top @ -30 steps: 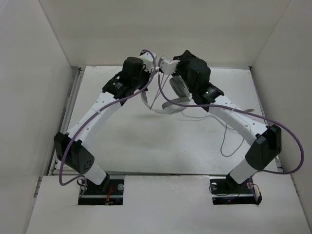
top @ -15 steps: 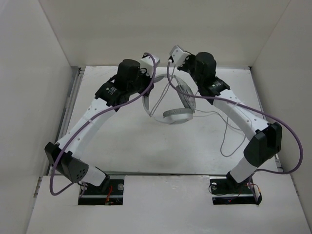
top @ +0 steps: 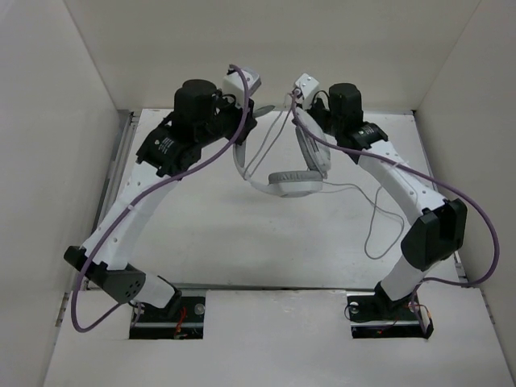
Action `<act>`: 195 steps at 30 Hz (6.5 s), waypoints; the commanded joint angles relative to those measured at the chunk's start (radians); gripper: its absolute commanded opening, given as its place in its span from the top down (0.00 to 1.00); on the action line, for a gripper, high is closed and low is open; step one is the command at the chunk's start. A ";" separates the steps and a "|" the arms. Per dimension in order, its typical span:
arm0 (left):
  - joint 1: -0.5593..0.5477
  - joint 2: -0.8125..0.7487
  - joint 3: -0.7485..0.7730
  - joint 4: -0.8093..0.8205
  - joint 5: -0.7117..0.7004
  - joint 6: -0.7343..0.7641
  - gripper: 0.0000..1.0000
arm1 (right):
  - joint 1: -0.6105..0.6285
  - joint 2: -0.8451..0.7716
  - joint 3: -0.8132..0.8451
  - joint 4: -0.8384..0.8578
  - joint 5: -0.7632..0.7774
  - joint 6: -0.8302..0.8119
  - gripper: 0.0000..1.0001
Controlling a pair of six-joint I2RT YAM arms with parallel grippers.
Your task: Wrap the headphones
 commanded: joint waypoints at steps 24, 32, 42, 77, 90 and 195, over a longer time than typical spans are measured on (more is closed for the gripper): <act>0.094 0.207 0.519 0.205 -0.263 -0.239 1.00 | 0.085 -0.052 -0.442 0.823 -0.751 1.313 0.67; 0.134 0.256 0.530 0.257 -0.421 -0.267 1.00 | 0.177 -0.061 -0.412 0.656 -0.714 1.175 0.66; 0.124 0.295 0.558 0.271 -0.481 -0.271 1.00 | 0.260 -0.035 -0.284 0.310 -0.506 0.865 0.72; 0.336 0.301 0.234 0.360 -0.579 -0.161 1.00 | 0.444 -0.113 -0.085 -0.145 -0.108 0.235 1.00; 0.264 0.331 0.208 0.367 -0.576 -0.129 1.00 | 0.505 -0.089 0.022 -0.237 -0.012 0.051 1.00; -0.179 0.026 0.223 0.180 -0.144 -0.037 1.00 | -0.107 0.012 0.109 -0.056 -0.252 0.316 0.92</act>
